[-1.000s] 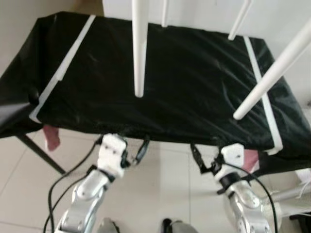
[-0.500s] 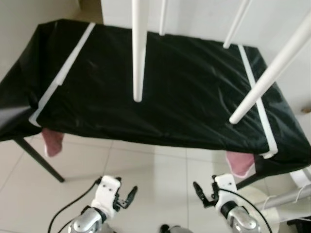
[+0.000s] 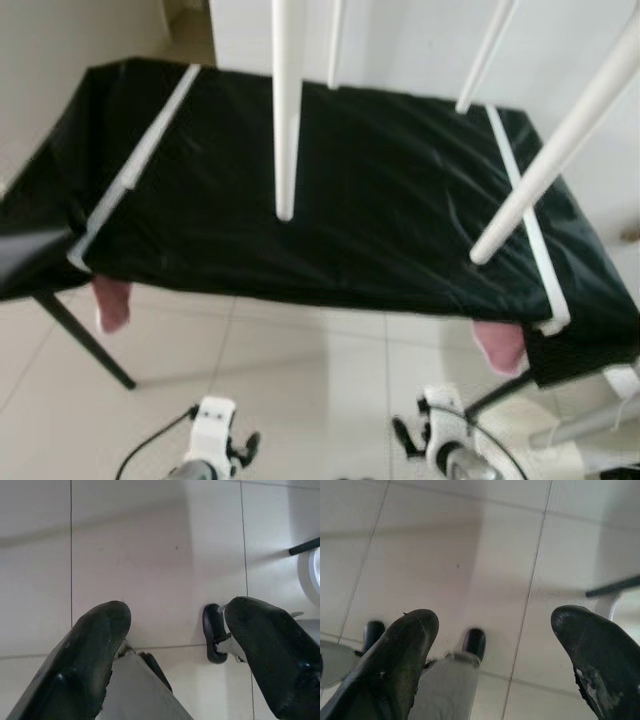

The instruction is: Building children table

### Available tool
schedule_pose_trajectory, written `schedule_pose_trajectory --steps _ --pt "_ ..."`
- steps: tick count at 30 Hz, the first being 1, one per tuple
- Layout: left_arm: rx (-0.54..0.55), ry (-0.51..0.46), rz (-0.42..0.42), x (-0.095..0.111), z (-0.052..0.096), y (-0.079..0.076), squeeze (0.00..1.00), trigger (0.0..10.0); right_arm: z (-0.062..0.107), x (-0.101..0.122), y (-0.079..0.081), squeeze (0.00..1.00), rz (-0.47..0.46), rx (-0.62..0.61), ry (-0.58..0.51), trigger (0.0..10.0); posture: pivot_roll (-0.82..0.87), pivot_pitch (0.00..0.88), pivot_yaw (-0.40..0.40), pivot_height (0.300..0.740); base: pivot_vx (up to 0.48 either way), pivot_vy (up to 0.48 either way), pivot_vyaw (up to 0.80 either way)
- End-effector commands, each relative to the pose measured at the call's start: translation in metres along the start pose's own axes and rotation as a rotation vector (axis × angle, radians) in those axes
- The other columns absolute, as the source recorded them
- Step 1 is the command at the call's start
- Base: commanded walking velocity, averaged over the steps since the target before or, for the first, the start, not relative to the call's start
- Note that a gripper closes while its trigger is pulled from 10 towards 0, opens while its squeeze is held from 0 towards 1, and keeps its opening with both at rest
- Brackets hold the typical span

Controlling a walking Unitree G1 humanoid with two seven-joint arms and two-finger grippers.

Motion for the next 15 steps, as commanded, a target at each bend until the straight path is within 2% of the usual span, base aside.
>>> schedule_pose_trajectory --steps 1,3,5,6,8,11,14,15 --pt "0.052 0.073 0.026 -0.016 0.002 0.000 0.00 10.0 0.005 -0.018 -0.007 0.00 -0.016 -0.048 0.074 10.0 0.05 0.054 -0.057 0.740 0.000 0.000 0.00" --pt "0.063 0.086 0.054 -0.018 0.002 -0.002 0.00 10.0 0.008 -0.026 -0.009 0.00 -0.034 -0.066 0.113 10.0 0.05 0.039 -0.054 0.740 0.000 0.000 0.00" --pt "0.059 0.092 0.049 -0.018 0.001 -0.004 0.00 10.0 0.009 -0.029 -0.010 0.00 -0.041 -0.075 0.126 10.0 0.04 0.034 -0.053 0.740 0.000 0.000 0.00" --pt "0.027 0.095 0.027 -0.016 -0.002 -0.013 0.00 10.0 0.011 -0.036 -0.011 0.00 -0.064 -0.095 0.155 10.0 0.04 0.027 -0.054 0.740 0.000 0.000 0.00" --pt "0.011 0.095 0.023 -0.015 -0.004 -0.018 0.00 10.0 0.012 -0.038 -0.011 0.00 -0.068 -0.100 0.164 10.0 0.04 0.022 -0.054 0.740 0.000 0.000 0.00" --pt "-0.020 0.108 -0.016 -0.013 -0.006 -0.026 0.00 10.0 0.011 -0.039 -0.003 0.00 -0.064 -0.072 0.175 10.0 0.04 0.014 -0.044 0.740 0.000 0.000 0.00" --pt "-0.026 0.110 -0.027 -0.013 -0.007 -0.027 0.00 10.0 0.010 -0.039 0.000 0.00 -0.059 -0.059 0.175 10.0 0.04 0.013 -0.041 0.740 0.000 0.000 0.00" --pt "-0.031 0.112 -0.034 -0.012 -0.007 -0.027 0.00 10.0 0.009 -0.038 0.005 0.00 -0.024 -0.028 0.176 10.0 0.03 0.012 -0.034 0.740 0.000 0.000 0.00"
Point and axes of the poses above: a point about 5 cm out from each wrist's last joint towards the gripper, its own z axis pointing back from the gripper into the wrist, its own x axis along the axis of the wrist's last joint, y = z × x, the point moved 1 cm from there along -z, pointing out of the wrist towards the gripper, and after that the axes turned 2 degrees about -z, right-handed, at the moved point
